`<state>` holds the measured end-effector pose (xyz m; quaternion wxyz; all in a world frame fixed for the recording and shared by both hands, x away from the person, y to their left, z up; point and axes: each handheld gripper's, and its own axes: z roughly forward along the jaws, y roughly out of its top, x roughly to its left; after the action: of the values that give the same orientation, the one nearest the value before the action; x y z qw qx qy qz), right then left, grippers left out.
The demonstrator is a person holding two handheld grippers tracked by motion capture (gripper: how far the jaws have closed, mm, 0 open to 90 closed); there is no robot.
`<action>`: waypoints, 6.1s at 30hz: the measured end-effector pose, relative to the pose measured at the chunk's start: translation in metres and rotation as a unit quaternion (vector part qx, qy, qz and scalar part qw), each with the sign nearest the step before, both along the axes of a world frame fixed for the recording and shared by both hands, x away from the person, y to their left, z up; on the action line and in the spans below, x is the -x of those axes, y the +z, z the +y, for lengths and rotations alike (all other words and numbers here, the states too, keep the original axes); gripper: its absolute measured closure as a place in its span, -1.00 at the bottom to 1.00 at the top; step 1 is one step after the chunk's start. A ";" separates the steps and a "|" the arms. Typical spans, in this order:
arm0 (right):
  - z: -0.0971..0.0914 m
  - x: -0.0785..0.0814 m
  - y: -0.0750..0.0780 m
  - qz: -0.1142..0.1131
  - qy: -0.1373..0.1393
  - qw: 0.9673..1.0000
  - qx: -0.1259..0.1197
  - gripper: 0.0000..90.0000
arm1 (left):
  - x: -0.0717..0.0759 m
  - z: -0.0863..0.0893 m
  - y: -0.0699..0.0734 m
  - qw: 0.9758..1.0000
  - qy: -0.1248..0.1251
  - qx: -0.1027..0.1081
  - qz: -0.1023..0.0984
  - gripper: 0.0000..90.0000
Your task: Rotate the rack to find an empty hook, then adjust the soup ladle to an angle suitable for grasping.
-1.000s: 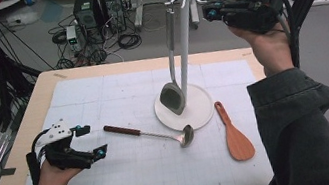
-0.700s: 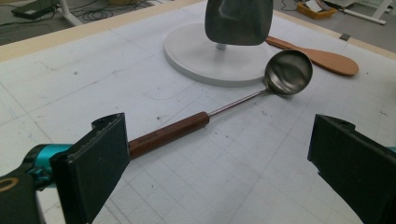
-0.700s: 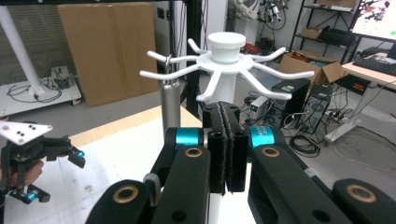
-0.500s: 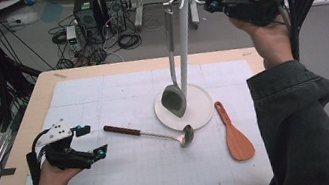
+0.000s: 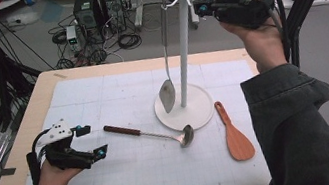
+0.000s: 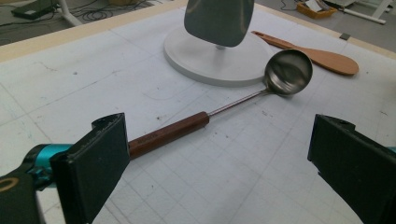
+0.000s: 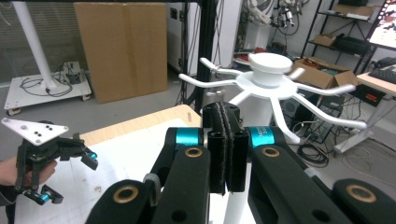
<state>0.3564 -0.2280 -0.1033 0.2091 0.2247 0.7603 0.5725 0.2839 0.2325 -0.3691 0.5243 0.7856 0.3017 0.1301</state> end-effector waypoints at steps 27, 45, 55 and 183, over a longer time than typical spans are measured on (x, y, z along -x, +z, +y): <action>0.014 0.004 -0.004 0.001 0.013 1.000 0.000 1.00 | 0.001 0.000 0.000 1.000 -0.001 0.000 -0.002 -0.87; 0.013 0.005 -0.039 0.024 0.031 0.999 -0.005 0.57 | -0.002 0.002 -0.002 1.000 0.004 -0.005 -0.001 -0.87; 0.019 0.002 -0.067 0.048 0.034 0.998 0.000 0.38 | -0.003 0.005 -0.003 1.000 0.008 -0.005 -0.001 -0.87; 0.196 -0.040 -0.318 0.203 0.126 0.938 0.249 0.33 | -0.003 0.004 -0.007 1.000 0.011 -0.023 0.002 -0.87</action>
<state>0.3968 -0.0318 -0.4217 0.0252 0.1790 0.9270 0.3287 0.2868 0.2363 -0.3766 0.5037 0.7945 0.3085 0.1410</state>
